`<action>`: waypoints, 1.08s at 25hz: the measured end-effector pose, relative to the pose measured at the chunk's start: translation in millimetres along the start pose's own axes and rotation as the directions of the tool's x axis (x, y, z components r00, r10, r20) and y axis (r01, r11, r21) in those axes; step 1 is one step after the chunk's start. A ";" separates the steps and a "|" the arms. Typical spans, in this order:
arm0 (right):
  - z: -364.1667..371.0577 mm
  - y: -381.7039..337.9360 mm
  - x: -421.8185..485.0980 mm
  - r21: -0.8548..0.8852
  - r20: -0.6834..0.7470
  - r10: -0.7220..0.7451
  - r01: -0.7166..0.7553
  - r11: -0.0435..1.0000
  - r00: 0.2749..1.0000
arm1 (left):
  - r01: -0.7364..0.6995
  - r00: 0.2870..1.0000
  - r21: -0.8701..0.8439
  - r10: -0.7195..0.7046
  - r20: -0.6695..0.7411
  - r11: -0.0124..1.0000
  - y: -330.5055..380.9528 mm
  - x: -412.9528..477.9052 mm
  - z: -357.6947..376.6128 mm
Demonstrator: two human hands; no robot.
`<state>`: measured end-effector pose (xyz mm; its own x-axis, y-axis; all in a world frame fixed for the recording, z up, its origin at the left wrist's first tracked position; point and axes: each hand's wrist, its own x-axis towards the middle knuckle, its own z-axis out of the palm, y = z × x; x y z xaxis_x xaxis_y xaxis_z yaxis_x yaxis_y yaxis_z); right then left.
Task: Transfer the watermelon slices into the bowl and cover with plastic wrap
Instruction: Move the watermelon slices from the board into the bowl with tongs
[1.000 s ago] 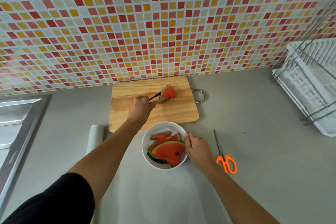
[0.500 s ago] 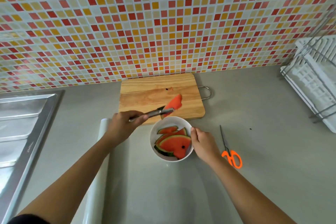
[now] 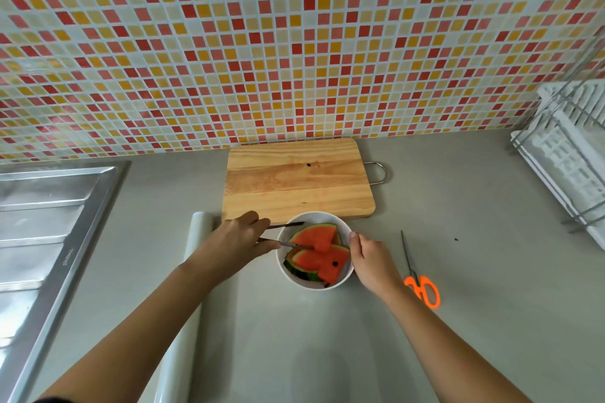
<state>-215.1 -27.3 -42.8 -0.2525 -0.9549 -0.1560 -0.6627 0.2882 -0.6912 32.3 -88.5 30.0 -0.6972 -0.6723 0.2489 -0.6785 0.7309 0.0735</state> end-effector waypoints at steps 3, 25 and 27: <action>0.4 -0.2 0.7 0.000 -0.003 0.010 -0.010 1.000 1.000 | 0.057 0.998 -0.110 -0.059 -0.009 0.992 -6.4 -8.8 -14.0; 5.6 7.3 6.6 -0.007 -0.024 -0.021 0.021 1.000 1.000 | 0.918 0.395 -0.100 -0.907 0.145 0.384 -46.8 83.5 98.5; 4.8 7.0 6.9 -0.001 -0.021 -0.016 0.016 1.000 1.000 | 0.911 0.411 -0.104 -0.896 0.167 0.398 -48.3 83.4 96.5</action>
<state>-218.1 -32.3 -52.1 -0.2571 -0.9576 -0.1299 -0.6670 0.2731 -0.6932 -15.3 -191.3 -45.9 0.2834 -0.9509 -0.1247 -0.8814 -0.3095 0.3570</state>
